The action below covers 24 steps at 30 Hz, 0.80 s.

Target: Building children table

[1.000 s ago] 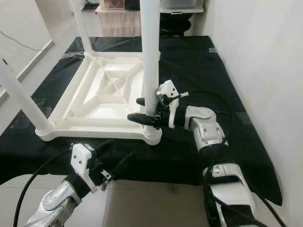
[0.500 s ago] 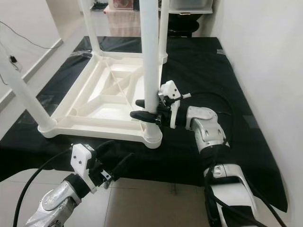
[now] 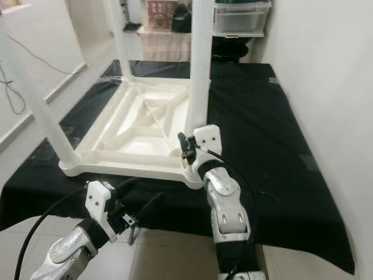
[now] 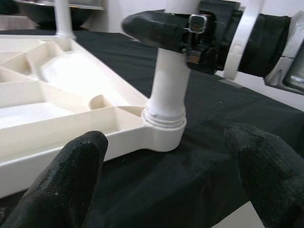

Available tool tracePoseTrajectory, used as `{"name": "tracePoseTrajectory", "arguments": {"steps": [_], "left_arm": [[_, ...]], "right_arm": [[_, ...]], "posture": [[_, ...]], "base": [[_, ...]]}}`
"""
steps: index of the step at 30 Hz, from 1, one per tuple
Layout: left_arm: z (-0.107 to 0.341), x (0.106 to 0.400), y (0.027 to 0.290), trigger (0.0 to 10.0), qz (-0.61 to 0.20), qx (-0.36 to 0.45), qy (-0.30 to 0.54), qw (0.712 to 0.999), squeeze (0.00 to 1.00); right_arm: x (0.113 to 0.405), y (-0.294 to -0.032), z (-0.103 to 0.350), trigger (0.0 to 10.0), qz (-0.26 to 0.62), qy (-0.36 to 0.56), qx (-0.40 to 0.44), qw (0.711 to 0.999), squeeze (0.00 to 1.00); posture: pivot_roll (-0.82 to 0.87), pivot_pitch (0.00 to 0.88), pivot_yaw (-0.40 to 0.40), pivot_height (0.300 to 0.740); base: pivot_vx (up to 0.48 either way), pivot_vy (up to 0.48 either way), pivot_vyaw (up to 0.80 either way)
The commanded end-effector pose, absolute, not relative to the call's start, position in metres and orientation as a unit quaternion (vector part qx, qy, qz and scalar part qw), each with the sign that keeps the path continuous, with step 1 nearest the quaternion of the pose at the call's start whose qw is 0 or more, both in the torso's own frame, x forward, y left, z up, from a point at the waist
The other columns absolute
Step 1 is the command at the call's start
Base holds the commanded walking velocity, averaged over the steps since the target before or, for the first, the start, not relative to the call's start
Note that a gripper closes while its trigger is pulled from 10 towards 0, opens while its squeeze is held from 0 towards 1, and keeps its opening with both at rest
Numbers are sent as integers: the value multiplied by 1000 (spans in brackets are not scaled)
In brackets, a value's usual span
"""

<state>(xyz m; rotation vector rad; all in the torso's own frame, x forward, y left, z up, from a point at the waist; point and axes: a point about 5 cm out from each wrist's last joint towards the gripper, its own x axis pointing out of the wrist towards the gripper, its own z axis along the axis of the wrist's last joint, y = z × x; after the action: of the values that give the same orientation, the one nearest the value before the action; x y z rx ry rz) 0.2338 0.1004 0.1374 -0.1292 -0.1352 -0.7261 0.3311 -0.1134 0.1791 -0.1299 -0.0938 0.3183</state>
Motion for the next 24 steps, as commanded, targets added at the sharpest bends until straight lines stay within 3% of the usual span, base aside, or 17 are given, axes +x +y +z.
{"name": "tracePoseTrajectory", "arguments": {"steps": [1, 2, 5, 6, 7, 8, 12, 13, 15, 16, 20, 24], "left_arm": [[135, 234, 104, 10000, -348, -63, -60, 933, 0], [135, 235, 104, 10000, -346, -62, -60, 934, 0], [135, 235, 105, 10000, -345, -61, -60, 935, 0], [135, 235, 105, 10000, -345, -61, -60, 935, 0], [135, 235, 105, 10000, -345, -61, -60, 935, 0], [134, 235, 104, 10000, -349, -61, -58, 933, 0], [134, 235, 104, 10000, -351, -62, -58, 933, 0], [134, 235, 103, 10000, -352, -63, -57, 932, 0], [134, 234, 103, 10000, -353, -64, -57, 932, 0], [134, 234, 102, 10000, -353, -64, -57, 932, 0], [134, 233, 99, 10000, -351, -64, -59, 932, 0], [134, 233, 99, 10000, -351, -64, -60, 932, 0]], "right_arm": [[328, -115, 140, 1294, 176, 39, -95, 979, 0], [330, -115, 141, 10000, 183, 37, -94, 978, 0], [332, -114, 143, 10000, 201, 30, -88, 975, 0], [334, -113, 149, 10000, 228, 17, -78, 970, 592], [334, -113, 149, 10000, 228, 17, -78, 970, 592], [339, -111, 172, 10000, 303, -18, -49, 951, 1000], [340, -112, 182, 10000, 320, -30, -42, 946, 1000], [342, -114, 187, 10000, 342, -31, -46, 938, 749], [345, -118, 191, 10000, 358, -29, -59, 931, 749], [349, -122, 192, 10000, 384, -22, -76, 920, 0], [360, -128, 199, 10000, 466, -1, -100, 879, 0], [363, -129, 201, 10000, 486, 3, -98, 869, 0]], "posture": [[-60, 114, 15, 740], [-50, 111, 17, 740], [-49, 111, 17, 740], [-48, 109, 20, 740], [-48, 109, 20, 740], [-50, 107, 17, 740], [-51, 105, 13, 740], [-51, 105, 13, 740], [-44, 107, 10, 740], [-38, 106, 7, 740], [-28, 108, 0, 740], [-28, 108, 0, 740]], "base": [[0, 0, 0], [0, 0, 0], [0, 0, 0], [0, 0, 0], [0, 0, 0], [0, 0, 0], [0, 0, 0], [0, 0, 0], [0, 0, 0], [0, 0, 0], [0, 0, 0], [0, 0, 0]]}}
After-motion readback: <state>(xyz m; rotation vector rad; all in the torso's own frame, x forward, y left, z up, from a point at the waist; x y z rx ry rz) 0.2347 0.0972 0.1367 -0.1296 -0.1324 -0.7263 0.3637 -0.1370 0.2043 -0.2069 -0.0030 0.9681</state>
